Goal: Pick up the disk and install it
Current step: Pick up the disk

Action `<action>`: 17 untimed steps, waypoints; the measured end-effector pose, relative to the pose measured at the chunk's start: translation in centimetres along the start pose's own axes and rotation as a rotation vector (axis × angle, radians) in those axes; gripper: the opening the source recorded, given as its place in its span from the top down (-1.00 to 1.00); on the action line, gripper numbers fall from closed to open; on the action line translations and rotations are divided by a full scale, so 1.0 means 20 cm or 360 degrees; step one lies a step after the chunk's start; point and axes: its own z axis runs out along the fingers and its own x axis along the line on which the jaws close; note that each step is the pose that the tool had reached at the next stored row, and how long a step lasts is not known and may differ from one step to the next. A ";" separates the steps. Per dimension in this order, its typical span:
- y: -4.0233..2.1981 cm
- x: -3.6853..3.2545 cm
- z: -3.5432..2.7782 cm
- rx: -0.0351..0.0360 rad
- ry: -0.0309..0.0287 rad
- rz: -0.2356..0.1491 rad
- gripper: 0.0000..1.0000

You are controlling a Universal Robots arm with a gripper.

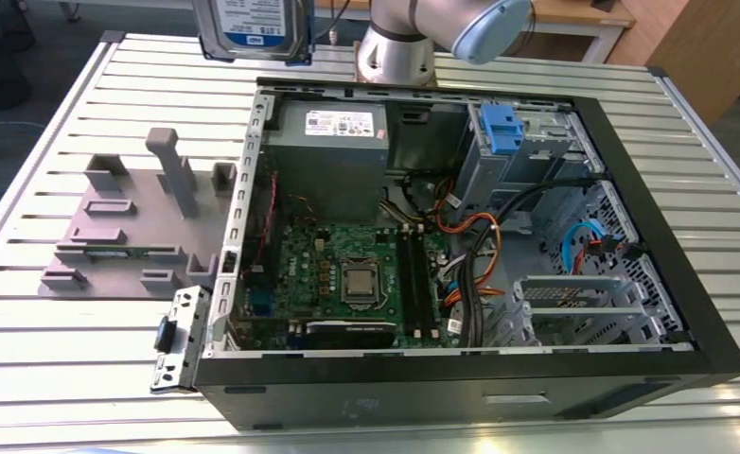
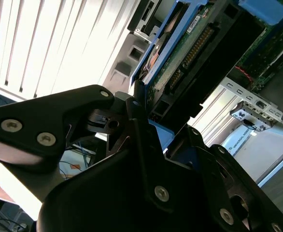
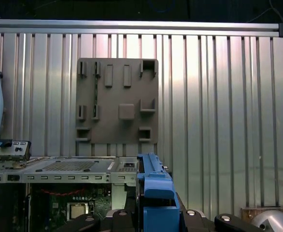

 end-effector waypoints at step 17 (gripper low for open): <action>-0.068 -0.001 -0.003 0.0000 0.00001 0.0000 0.26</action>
